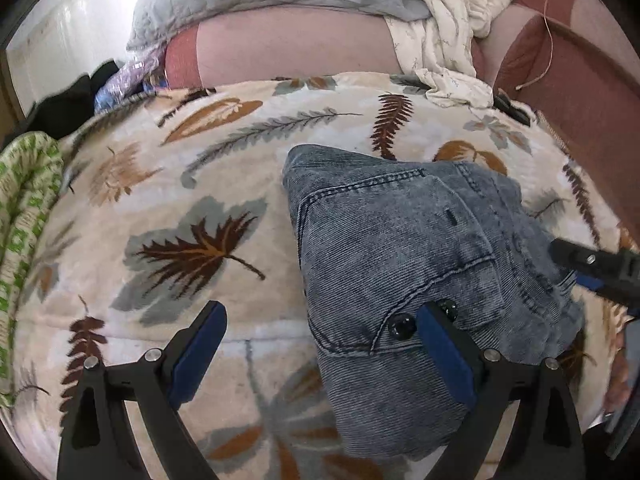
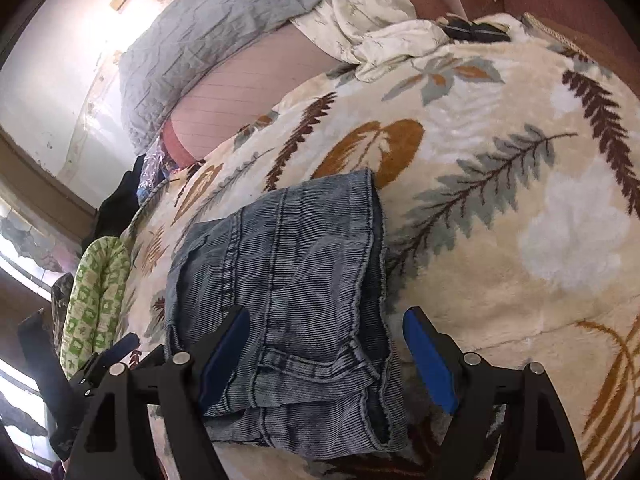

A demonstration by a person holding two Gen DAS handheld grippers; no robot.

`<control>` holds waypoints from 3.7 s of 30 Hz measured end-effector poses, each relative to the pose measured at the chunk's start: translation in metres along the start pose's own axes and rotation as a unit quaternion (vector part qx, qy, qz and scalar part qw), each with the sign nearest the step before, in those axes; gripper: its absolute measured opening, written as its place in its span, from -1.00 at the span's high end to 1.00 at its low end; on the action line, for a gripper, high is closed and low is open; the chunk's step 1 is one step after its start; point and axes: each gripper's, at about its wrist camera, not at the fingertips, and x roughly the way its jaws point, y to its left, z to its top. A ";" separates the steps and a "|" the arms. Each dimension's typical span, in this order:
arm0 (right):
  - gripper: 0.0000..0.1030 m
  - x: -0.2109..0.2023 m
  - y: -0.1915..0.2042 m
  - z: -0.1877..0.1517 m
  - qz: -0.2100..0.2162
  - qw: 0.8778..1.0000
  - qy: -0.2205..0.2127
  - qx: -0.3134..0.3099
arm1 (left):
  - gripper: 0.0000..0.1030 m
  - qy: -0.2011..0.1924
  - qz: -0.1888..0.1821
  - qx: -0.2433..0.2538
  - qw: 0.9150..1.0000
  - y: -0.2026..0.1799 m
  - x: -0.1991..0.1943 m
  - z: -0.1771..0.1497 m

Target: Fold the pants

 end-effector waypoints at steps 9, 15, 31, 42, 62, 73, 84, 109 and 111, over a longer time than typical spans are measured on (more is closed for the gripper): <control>-0.58 0.015 -0.012 -0.001 -0.001 0.999 0.031 0.022 | -0.87 0.011 -0.060 -0.010 0.998 0.005 0.006 0.001; -0.65 0.022 -0.010 -0.001 0.005 0.999 0.039 0.021 | -0.87 0.033 -0.153 -0.059 0.986 0.014 0.011 0.000; -0.69 0.028 0.000 -0.004 0.022 0.999 0.042 0.008 | -0.87 0.059 -0.188 -0.047 0.979 0.000 0.020 -0.011; -0.82 0.038 0.008 -0.006 0.011 0.999 0.043 -0.013 | -0.88 0.080 -0.179 -0.040 0.980 -0.010 0.036 -0.010; 0.16 0.034 0.020 -0.011 0.038 0.998 0.033 -0.042 | -0.14 0.037 -0.182 -0.025 0.982 -0.006 0.014 -0.008; 0.22 0.014 0.061 -0.011 0.058 0.995 -0.004 -0.079 | 0.11 0.006 -0.161 -0.031 0.987 0.018 -0.011 0.006; 0.23 0.030 0.139 -0.024 0.099 0.987 -0.003 -0.125 | 0.12 -0.045 -0.096 -0.058 0.993 0.086 -0.049 0.007; -0.43 0.067 0.154 -0.069 0.061 0.985 0.080 -0.137 | -0.39 -0.057 0.070 0.027 0.995 0.103 -0.060 -0.051; -0.43 0.050 0.157 -0.071 0.047 0.985 0.054 -0.159 | -0.39 -0.065 0.079 0.024 0.994 0.106 -0.070 -0.052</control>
